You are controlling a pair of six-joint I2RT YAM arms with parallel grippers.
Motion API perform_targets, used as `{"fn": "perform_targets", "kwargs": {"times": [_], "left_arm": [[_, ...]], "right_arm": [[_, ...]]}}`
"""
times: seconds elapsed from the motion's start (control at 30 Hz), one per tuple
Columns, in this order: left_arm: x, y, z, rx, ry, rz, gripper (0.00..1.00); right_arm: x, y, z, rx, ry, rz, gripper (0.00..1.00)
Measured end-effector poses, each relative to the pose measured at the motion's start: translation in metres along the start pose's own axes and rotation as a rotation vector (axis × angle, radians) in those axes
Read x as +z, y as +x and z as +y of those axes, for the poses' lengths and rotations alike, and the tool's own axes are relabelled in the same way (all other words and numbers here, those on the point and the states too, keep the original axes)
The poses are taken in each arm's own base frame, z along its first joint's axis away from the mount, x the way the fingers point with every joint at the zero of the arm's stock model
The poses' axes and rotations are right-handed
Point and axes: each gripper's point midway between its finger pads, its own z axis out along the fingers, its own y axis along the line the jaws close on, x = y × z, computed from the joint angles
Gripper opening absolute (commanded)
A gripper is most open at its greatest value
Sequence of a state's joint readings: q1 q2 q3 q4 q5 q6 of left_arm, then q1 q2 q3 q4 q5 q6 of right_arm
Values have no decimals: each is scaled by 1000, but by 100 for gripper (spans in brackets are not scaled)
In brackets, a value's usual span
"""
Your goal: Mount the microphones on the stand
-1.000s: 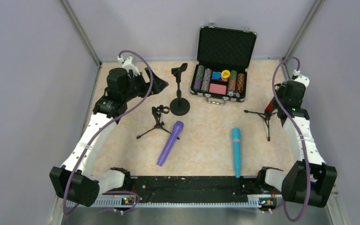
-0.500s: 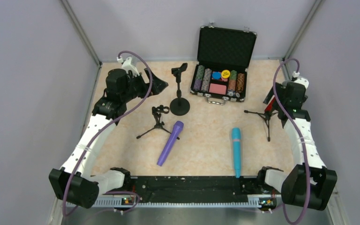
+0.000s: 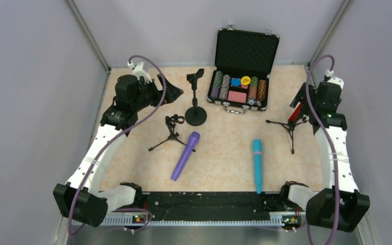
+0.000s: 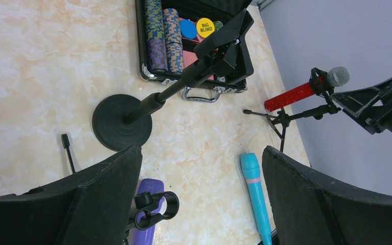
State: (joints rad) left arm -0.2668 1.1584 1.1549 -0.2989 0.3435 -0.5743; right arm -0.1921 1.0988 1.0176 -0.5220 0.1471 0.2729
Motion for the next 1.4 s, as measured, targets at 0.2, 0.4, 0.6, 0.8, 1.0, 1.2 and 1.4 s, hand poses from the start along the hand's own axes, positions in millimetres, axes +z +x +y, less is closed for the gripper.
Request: {"fn": "perform_targets", "kwargs": {"times": [0.2,0.4,0.6,0.8,1.0,1.2,1.4], "left_arm": [[0,0,0,0,0,0,91],[0,0,0,1,-1,0,91],[0,2,1,-2,-2,5,91],[1,12,8,-12,-16,32,91],[1,17,12,-14,-31,49,91],[-4,27,21,-4,-71,77,91],[-11,38,31,7,-113,95,90]], "right_arm": [[-31,-43,10,12,-38,-81,99],[-71,-89,25,26,-120,-203,99],[-86,-99,47,25,-239,-209,99],[-74,-83,70,26,-347,-114,99],[-72,-62,105,-17,-447,-35,99],[-71,-34,146,-84,-550,57,99],[-69,18,183,-166,-641,179,99]]}}
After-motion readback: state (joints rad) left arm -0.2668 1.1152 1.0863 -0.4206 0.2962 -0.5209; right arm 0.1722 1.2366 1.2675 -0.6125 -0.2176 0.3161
